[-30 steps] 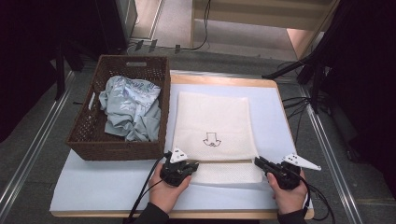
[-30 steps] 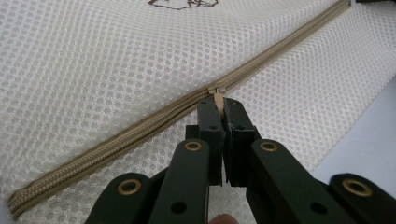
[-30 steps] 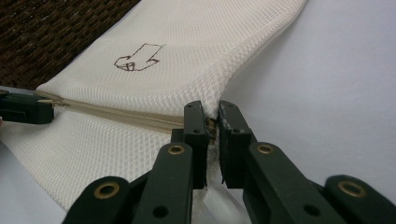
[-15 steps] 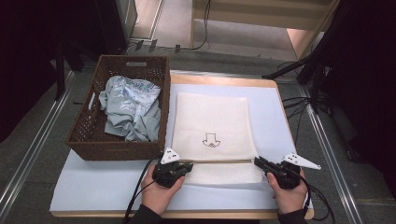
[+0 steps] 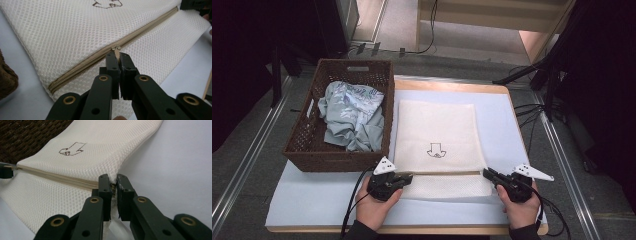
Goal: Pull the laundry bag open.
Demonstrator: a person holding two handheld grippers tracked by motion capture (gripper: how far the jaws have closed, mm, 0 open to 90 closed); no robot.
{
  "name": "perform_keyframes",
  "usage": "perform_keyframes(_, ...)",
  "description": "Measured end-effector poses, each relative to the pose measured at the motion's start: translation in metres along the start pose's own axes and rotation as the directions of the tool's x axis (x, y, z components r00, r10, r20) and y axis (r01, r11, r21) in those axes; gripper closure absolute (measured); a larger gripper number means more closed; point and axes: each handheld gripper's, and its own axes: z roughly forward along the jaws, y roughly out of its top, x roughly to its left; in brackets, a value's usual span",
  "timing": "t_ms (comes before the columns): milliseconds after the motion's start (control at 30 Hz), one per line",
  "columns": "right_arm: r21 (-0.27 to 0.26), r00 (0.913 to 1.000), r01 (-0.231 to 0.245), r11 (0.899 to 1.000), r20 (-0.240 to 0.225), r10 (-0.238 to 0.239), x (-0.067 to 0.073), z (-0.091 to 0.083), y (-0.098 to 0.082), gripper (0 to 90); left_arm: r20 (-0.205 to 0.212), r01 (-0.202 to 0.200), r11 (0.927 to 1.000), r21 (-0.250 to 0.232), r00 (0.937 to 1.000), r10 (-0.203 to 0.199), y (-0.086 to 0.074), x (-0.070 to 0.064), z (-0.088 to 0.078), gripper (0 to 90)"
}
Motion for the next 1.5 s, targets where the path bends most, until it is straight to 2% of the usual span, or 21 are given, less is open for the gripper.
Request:
perform_keyframes(100,-0.002,1.0000,-0.002,1.000,-0.006,0.002,0.001,-0.001,0.001,84.2,0.013,0.009,1.0000,0.001,0.9999,-0.009,0.000,0.003,-0.001,87.8)
perform_keyframes(133,0.000,1.0000,0.004,1.000,-0.006,-0.004,0.002,0.000,0.000,84.3,-0.017,0.005,1.0000,0.000,0.9998,-0.005,-0.002,0.004,-0.003,87.8)
perform_keyframes(167,0.005,0.9998,0.008,1.000,0.020,-0.008,0.002,0.000,0.000,84.4,-0.009,0.014,0.9999,-0.001,0.9999,-0.014,-0.003,0.006,-0.004,87.8)
perform_keyframes(200,-0.002,1.0000,-0.002,1.000,0.008,0.002,0.000,0.000,0.000,84.4,0.004,0.025,0.9997,-0.003,0.9997,-0.025,-0.003,0.009,-0.005,87.8)
perform_keyframes(267,-0.003,0.9999,-0.012,1.000,-0.001,0.012,-0.002,-0.001,0.000,84.5,-0.029,0.016,0.9999,-0.005,0.9994,-0.016,-0.004,0.008,-0.008,87.9)
perform_keyframes(300,0.000,0.9994,-0.001,1.000,0.035,0.001,-0.002,-0.002,0.000,84.6,-0.034,0.016,0.9999,-0.006,0.9993,-0.016,-0.005,0.010,-0.010,87.9)
perform_keyframes(367,-0.009,0.9993,-0.005,1.000,0.038,0.005,-0.003,-0.003,0.000,84.4,-0.038,0.027,0.9996,-0.012,0.9989,-0.028,-0.005,0.013,-0.012,87.9)
perform_keyframes(400,-0.021,0.9977,-0.023,1.000,0.064,0.024,-0.009,-0.008,0.001,84.6,-0.060,0.048,0.9985,-0.028,0.9970,-0.050,-0.008,0.021,-0.019,87.8)
perform_keyframes(433,-0.028,0.9966,-0.039,0.999,0.071,0.041,-0.013,-0.011,0.001,84.6,-0.041,0.068,0.9972,-0.033,0.9967,-0.069,-0.009,0.025,-0.022,87.9)
perform_keyframes(467,-0.033,0.9972,-0.055,0.998,0.049,0.057,-0.018,-0.012,0.000,84.5,-0.028,0.080,0.9962,-0.034,0.9964,-0.081,-0.011,0.027,-0.024,87.8)
perform_keyframes(500,-0.032,0.9976,-0.061,0.998,0.031,0.062,-0.020,-0.013,-0.001,84.5,-0.037,0.067,0.9974,-0.029,0.9970,-0.068,-0.012,0.026,-0.025,87.9)
perform_keyframes(533,-0.023,0.9977,-0.057,0.998,0.035,0.057,-0.019,-0.013,-0.002,84.5,-0.062,0.042,0.9989,-0.021,0.9972,-0.043,-0.013,0.023,-0.024,87.9)
perform_keyframes(567,-0.023,0.9977,-0.057,0.998,0.035,0.057,-0.019,-0.013,-0.002,84.5,-0.062,0.042,0.9989,-0.021,0.9972,-0.043,-0.013,0.023,-0.024,87.9)
perform_keyframes(600,-0.015,0.9977,-0.036,0.999,0.058,0.037,-0.016,-0.012,-0.002,84.6,-0.078,0.024,0.9996,-0.017,0.9966,-0.025,-0.014,0.021,-0.025,87.8)
perform_keyframes(667,-0.023,0.9981,-0.039,0.999,0.047,0.040,-0.016,-0.011,-0.001,84.5,-0.067,0.036,0.9990,-0.027,0.9970,-0.038,-0.013,0.023,-0.027,87.9)
perform_keyframes(767,-0.018,0.9988,-0.028,0.999,0.040,0.029,-0.014,-0.010,-0.002,84.5,-0.092,0.020,0.9993,-0.030,0.9955,-0.022,-0.014,0.023,-0.030,87.8)
perform_keyframes(1000,0.003,0.9987,-0.032,0.999,0.041,0.032,-0.011,-0.005,-0.004,84.1,-0.106,0.029,0.9989,-0.036,0.9938,-0.032,-0.017,0.024,-0.029,87.8)
perform_keyframes(1100,0.014,0.9994,-0.026,1.000,0.025,0.026,-0.010,-0.004,-0.006,80.3,-0.114,0.027,0.9982,-0.053,0.9930,-0.033,-0.018,0.025,-0.030,87.6)
perform_keyframes(1200,0.012,0.9997,-0.014,1.000,0.020,0.014,-0.011,-0.007,-0.006,71.9,-0.103,-0.001,0.9972,-0.074,0.9946,-0.007,-0.020,0.024,-0.031,86.1)
perform_keyframes(1367,-0.054,0.9985,0.004,0.999,0.054,-0.001,-0.011,-0.018,-0.001,59.5,-0.102,-0.031,0.9903,-0.135,0.9947,0.018,-0.020,0.020,-0.036,67.1)
perform_keyframes(1500,-0.095,0.9953,0.061,0.994,0.081,-0.054,-0.003,-0.023,0.002,57.3,-0.073,-0.081,0.9787,-0.188,0.9950,0.069,-0.017,0.010,-0.042,69.8)
